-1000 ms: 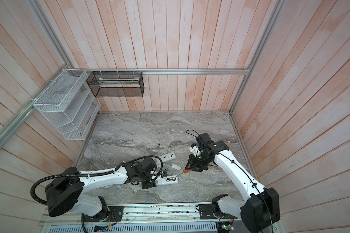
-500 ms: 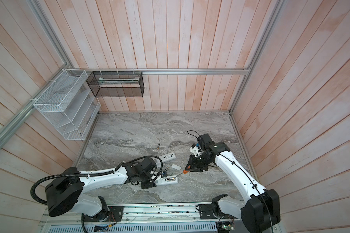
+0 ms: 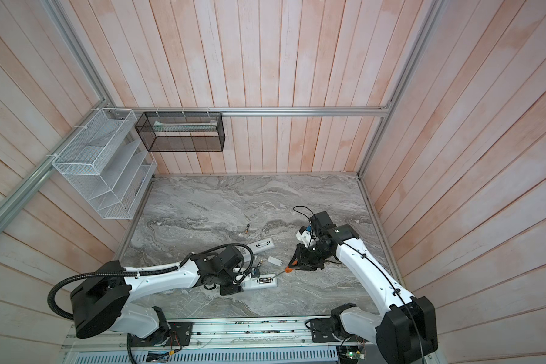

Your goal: Unload the batteries from the remote control

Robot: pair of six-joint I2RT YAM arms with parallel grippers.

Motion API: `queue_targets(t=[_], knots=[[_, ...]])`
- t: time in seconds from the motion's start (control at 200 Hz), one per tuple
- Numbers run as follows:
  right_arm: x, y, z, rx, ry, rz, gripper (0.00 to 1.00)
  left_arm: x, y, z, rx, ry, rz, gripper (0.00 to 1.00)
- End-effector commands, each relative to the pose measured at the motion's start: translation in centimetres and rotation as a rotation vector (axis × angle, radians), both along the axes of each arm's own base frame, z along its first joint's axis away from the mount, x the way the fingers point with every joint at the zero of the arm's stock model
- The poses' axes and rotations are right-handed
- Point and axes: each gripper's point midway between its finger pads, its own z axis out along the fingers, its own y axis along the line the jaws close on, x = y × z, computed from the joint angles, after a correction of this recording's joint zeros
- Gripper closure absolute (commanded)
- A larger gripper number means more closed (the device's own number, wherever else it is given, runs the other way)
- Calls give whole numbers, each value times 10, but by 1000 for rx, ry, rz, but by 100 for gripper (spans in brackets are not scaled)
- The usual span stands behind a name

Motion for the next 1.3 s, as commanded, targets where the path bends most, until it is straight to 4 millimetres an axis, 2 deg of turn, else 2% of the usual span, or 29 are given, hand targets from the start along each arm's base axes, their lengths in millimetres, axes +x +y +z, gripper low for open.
queue_targets(t=[0.0,0.17,0.6,0.96,1.295], knots=[[-13,-5,-14,-28,50,25,85,4,-1,1,-4,-25,-2,86],[-6,-5,-3,-42,31,31,85,4,0,1,-4,-28,-1,86],[-7,-1,-17,10,42,26,86,5,-1,1,-4,-29,-4,86],[2,4,11,33,16,18,86,5,-1,-1,-2,-27,-2,86],[9,9,27,51,-2,6,86,5,-1,-1,0,-27,-1,86]])
